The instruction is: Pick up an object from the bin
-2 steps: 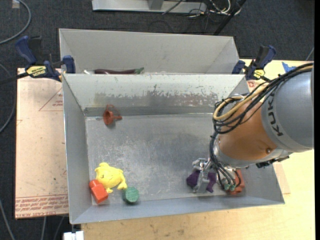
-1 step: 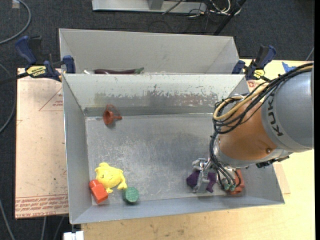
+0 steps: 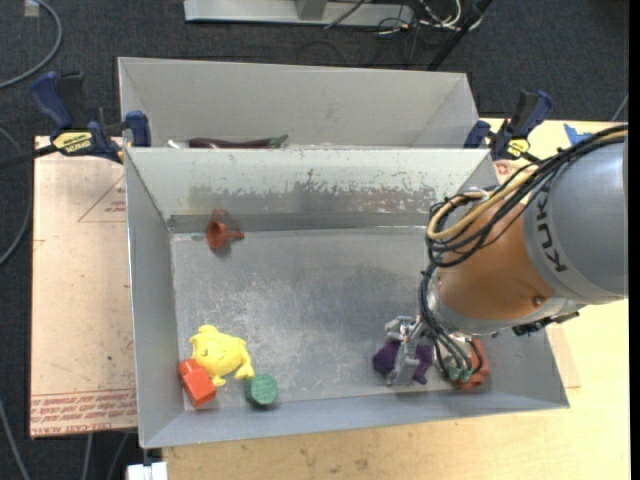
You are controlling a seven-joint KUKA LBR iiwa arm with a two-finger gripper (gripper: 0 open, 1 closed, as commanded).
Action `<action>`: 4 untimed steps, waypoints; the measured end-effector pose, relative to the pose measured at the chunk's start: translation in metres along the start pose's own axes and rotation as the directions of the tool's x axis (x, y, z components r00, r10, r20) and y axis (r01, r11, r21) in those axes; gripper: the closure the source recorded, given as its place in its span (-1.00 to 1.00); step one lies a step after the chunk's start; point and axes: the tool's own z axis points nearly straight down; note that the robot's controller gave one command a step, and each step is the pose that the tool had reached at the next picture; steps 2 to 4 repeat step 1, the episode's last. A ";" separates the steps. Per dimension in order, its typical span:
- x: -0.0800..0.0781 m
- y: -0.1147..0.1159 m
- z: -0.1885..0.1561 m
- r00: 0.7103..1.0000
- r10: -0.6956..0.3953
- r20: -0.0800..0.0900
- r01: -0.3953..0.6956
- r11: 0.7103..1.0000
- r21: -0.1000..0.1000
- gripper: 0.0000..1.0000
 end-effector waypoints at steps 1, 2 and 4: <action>0.000 0.000 -0.006 1.000 0.000 0.000 0.000 1.000 0.000 1.00; 0.000 0.000 -0.006 1.000 0.000 0.000 0.000 1.000 0.000 1.00; 0.000 0.000 -0.006 1.000 0.000 0.000 0.000 1.000 0.000 1.00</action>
Offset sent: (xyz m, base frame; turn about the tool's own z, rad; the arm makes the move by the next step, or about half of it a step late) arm 0.0004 -0.0001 0.0837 0.0000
